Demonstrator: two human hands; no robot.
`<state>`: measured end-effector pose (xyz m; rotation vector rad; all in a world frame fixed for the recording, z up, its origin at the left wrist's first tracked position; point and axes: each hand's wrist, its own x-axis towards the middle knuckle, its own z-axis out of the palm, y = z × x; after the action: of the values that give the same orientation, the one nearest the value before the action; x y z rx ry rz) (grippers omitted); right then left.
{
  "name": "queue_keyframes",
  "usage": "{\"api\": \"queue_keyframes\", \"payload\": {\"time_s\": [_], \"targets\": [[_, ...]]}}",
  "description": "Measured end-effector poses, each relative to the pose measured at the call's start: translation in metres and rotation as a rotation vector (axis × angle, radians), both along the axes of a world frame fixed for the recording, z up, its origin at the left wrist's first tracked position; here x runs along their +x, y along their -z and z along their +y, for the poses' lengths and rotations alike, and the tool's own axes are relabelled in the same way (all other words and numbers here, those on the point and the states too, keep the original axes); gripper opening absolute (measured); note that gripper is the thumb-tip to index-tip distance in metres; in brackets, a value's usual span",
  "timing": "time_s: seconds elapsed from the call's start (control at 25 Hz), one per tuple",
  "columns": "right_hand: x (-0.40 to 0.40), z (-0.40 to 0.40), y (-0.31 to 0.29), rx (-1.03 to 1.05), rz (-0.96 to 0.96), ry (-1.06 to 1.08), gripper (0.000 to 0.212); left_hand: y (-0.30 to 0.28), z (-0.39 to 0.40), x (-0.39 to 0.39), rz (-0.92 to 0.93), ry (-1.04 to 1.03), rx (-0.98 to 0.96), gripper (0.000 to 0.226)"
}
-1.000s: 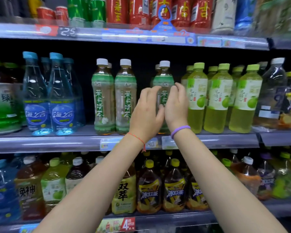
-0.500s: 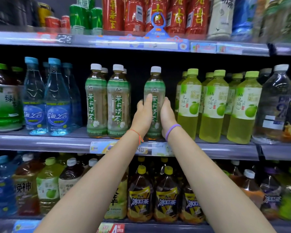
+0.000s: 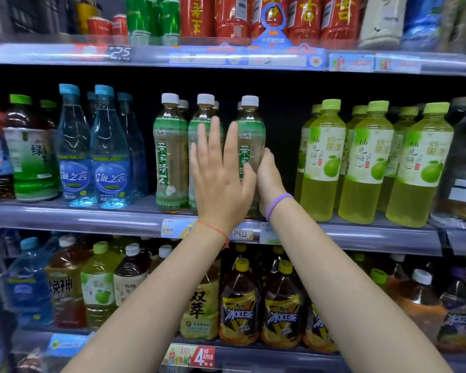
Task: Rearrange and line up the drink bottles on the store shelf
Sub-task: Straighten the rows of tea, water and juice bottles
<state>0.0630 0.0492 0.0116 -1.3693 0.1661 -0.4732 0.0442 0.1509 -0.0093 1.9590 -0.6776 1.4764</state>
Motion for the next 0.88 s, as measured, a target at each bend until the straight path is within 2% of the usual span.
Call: {"api": "queue_keyframes", "payload": {"time_s": [0.08, 0.2, 0.44, 0.56, 0.64, 0.76, 0.88], "targets": [[0.002, 0.012, 0.001, -0.025, 0.004, 0.019, 0.076, 0.009, 0.012, 0.016, 0.059, -0.076, 0.061, 0.062], [0.005, 0.021, 0.003, -0.027, 0.023, 0.082, 0.083, 0.022, 0.023, 0.028, 0.056, -0.053, 0.157, 0.06], [-0.015, 0.03, -0.002, -0.083, 0.016, 0.242, 0.058, 0.038, 0.028, 0.027, 0.026, 0.053, 0.145, 0.06], [-0.04, 0.035, -0.007, -0.334, -0.182, 0.449, 0.033, 0.039, 0.025, 0.018, -0.047, 0.129, 0.088, 0.05], [-0.061, 0.028, -0.013, -0.542, -0.407, 0.605, 0.028, 0.033, 0.014, 0.008, -0.12, 0.176, 0.066, 0.033], [-0.077, -0.002, -0.017, -0.79, -0.703, 0.884, 0.036, 0.019, -0.014, -0.011, -0.14, 0.267, 0.041, 0.017], [-0.089, -0.046, -0.015, -0.77, -0.652, 0.981, 0.05, 0.013, -0.06, -0.027, 0.018, 0.386, 0.027, 0.03]]}}
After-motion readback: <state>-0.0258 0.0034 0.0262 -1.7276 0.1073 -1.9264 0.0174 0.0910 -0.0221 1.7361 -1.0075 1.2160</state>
